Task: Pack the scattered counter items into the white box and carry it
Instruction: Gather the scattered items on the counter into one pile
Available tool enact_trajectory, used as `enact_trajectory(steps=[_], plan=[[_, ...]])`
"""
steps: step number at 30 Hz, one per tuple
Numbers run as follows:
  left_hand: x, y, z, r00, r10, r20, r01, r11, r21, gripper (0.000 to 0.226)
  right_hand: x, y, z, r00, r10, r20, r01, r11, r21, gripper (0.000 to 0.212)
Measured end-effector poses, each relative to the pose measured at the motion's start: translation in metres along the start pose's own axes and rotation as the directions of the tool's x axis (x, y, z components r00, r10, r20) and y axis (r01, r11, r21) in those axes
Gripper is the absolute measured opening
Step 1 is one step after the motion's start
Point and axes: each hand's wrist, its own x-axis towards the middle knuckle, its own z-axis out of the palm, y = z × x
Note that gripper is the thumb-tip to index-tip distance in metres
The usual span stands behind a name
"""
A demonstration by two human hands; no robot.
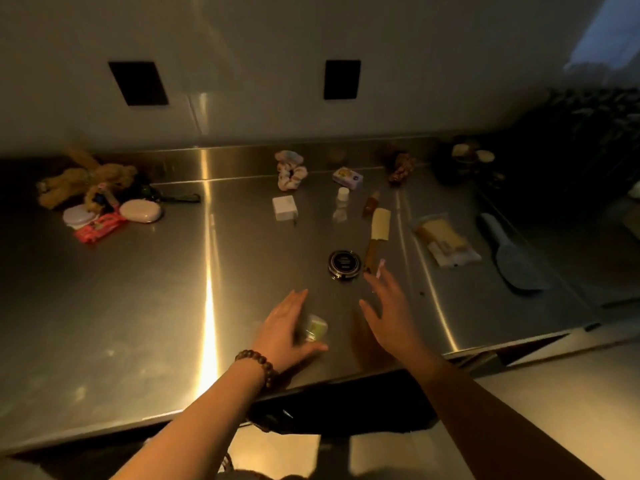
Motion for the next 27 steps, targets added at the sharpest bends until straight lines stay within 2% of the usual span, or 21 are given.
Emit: enact_trajectory(steps=[3,9,13,18,20,24,27], plan=[[-0.006,0.011,0.019,0.998,-0.066,0.005,0.066,0.995,0.069,0.098,-0.003,0.016,-0.011,0.999,-0.021,0.044,0.02,1.0,0.013,0.056],[0.007,0.017,0.025,0.976,-0.135,-0.17,0.153,0.983,0.1,0.058,0.02,0.02,-0.001,0.989,-0.037,0.143,0.04,0.999,-0.019,0.057],[0.029,0.011,0.013,0.95,-0.166,-0.266,0.191,0.979,0.071,0.053,0.059,0.009,0.01,0.977,-0.048,0.207,0.08,0.986,-0.148,0.066],[0.064,-0.009,-0.007,0.929,-0.183,-0.323,0.219,0.972,0.079,0.05,0.104,0.004,0.026,0.94,-0.031,0.34,0.156,0.925,-0.347,0.083],[0.078,-0.018,-0.011,0.925,-0.197,-0.323,0.231,0.971,0.068,0.049,0.112,0.006,0.031,0.931,-0.007,0.364,0.163,0.902,-0.399,0.082],[0.101,-0.031,-0.017,0.926,-0.234,-0.295,0.256,0.966,0.038,0.05,0.117,0.01,0.038,0.943,0.016,0.333,0.126,0.908,-0.4,0.072],[0.114,-0.038,-0.026,0.914,-0.256,-0.315,0.273,0.962,0.012,0.05,0.121,0.005,0.04,0.963,-0.025,0.27,0.122,0.929,-0.349,0.068]])
